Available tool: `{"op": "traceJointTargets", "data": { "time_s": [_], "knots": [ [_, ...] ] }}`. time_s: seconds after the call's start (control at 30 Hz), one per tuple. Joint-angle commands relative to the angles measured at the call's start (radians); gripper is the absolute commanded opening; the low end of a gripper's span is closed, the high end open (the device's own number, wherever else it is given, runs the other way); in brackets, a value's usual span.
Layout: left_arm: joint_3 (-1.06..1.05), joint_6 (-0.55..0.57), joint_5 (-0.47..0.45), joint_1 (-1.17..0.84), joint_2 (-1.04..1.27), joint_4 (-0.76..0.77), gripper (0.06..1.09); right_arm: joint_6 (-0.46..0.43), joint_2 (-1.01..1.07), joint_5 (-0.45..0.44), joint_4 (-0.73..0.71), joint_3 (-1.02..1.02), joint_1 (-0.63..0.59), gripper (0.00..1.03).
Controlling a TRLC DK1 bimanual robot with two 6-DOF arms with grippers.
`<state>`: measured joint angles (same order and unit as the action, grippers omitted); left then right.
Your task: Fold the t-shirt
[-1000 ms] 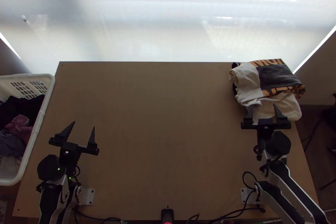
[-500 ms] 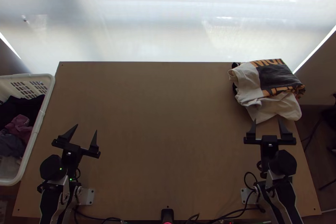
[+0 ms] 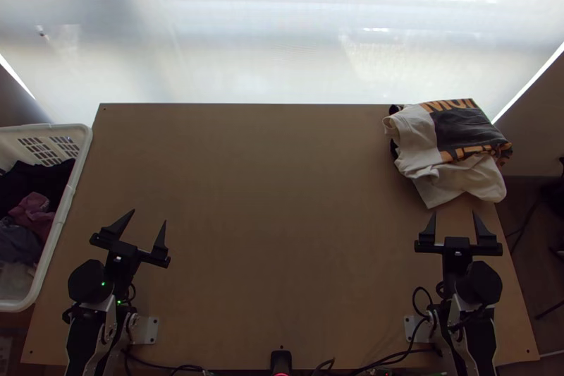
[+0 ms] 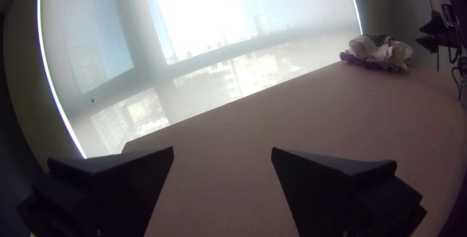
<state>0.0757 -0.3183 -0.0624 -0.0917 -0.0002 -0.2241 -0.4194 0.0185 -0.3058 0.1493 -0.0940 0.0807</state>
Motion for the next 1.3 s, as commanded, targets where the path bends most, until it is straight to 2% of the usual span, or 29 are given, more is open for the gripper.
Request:
{"op": "traceJointTargets", "data": {
  "time_s": [0.0,0.13,1.27],
  "knots": [
    [-0.001,-0.001,-0.001,0.003,0.000,-0.003,1.04,0.002,-0.019,0.011,0.022,0.000,-0.052,0.98],
    [-0.001,-0.001,-0.001,0.003,0.000,-0.003,1.04,-0.001,-0.019,0.011,0.024,0.000,-0.088,0.98],
    [-0.001,-0.001,-0.001,0.003,0.000,-0.003,1.04,0.001,-0.019,0.011,0.024,0.000,-0.087,0.98]
  ]
}}
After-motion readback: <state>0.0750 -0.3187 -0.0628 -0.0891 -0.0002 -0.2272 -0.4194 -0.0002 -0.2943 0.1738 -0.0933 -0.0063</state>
